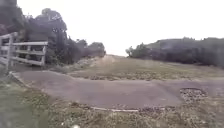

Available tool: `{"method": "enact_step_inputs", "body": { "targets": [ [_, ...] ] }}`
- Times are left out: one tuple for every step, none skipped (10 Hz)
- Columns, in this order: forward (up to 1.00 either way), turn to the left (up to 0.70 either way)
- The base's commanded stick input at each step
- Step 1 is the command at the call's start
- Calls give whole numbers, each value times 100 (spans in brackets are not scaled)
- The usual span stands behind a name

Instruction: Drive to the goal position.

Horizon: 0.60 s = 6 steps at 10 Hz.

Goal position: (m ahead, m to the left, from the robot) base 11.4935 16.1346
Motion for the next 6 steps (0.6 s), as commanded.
{"method": "enact_step_inputs", "body": {
  "targets": [
    [60, 9],
    [60, 9],
    [60, 9],
    [60, 9],
    [60, 9],
    [60, 9]
  ]
}}
